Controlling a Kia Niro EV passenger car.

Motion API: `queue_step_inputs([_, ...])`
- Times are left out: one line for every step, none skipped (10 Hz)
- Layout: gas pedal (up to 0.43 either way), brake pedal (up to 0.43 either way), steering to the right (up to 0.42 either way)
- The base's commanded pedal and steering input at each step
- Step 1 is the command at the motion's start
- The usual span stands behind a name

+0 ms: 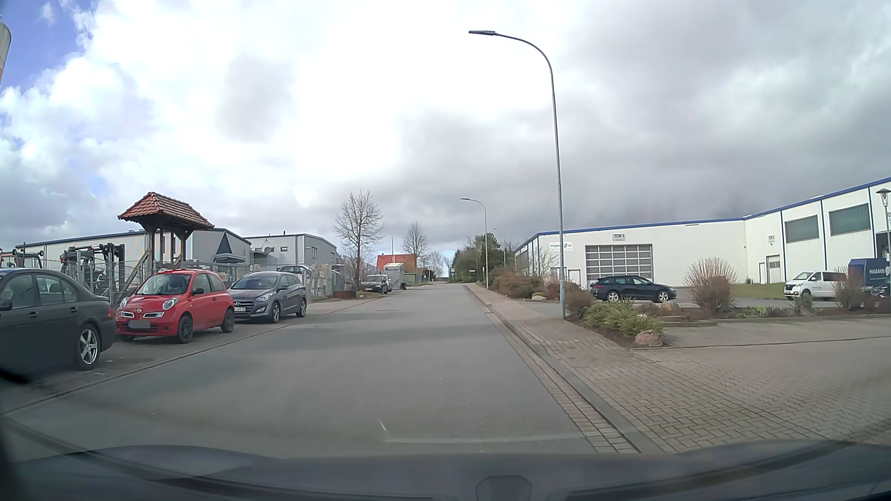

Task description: Follow the waypoints while adhering to traffic rules and regulations

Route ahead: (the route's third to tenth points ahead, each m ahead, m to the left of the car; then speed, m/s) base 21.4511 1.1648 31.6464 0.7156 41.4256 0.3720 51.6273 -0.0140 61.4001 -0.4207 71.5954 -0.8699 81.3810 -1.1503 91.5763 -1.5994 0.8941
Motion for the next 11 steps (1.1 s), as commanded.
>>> queue_step_inputs([0.000, 0.000, 0.030])
queue_step_inputs([0.000, 0.000, 0.040])
queue_step_inputs([0.000, 0.000, 0.048])
queue_step_inputs([0.000, 0.000, 0.052])
queue_step_inputs([0.000, 0.000, 0.053])
queue_step_inputs([0.000, 0.000, 0.053])
queue_step_inputs([0.000, 0.000, 0.049])
queue_step_inputs([0.000, 0.000, 0.044])
queue_step_inputs([0.000, 0.000, 0.041])
queue_step_inputs([0.000, 0.000, 0.037])
queue_step_inputs([0.000, 0.000, 0.031])
